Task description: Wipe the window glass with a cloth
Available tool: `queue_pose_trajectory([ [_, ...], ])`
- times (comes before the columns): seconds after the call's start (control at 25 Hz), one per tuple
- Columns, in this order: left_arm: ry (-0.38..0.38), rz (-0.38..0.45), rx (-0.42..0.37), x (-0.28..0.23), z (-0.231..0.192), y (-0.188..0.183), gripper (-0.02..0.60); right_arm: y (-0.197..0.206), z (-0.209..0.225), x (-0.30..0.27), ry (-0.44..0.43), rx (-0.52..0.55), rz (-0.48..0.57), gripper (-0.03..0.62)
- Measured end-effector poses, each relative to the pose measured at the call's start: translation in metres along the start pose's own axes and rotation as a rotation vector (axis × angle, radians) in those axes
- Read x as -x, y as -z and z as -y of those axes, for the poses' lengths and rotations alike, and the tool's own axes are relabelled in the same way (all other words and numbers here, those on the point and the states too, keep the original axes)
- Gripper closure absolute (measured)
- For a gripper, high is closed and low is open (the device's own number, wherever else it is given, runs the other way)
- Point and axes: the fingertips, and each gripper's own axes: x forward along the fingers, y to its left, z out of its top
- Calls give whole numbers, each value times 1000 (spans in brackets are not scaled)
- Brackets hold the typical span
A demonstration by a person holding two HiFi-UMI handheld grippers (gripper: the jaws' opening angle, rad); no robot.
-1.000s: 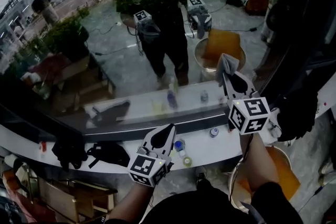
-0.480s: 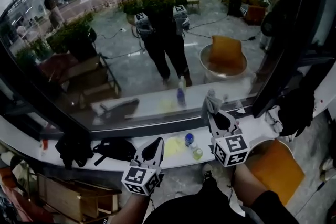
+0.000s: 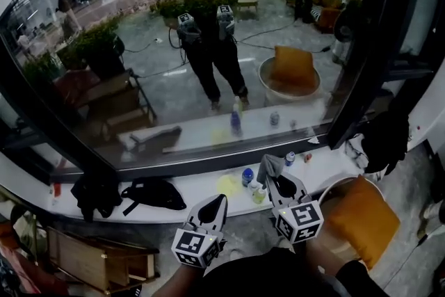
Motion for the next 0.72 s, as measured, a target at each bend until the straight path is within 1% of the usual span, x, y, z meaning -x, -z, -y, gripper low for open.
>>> queue_pose_trajectory([
  [0.12,1,2,4,1,14,2,574,5,-4,18,-6,23,-7,549],
  [0.24,-2,17,16,-7,30,-4,574,9,-1,33,-18,32,-21,549],
  [0.36,7,17,2,-16,50,-5,574,9,13,48,-26,37,-23,549],
  [0.52,-7,13,0,-28,77,-5,574,7,35,68,-38,44,-25,549],
  [0.72,-16,4,-6,-44,112,-3,574,11,56,88,-78,24,-33,549],
])
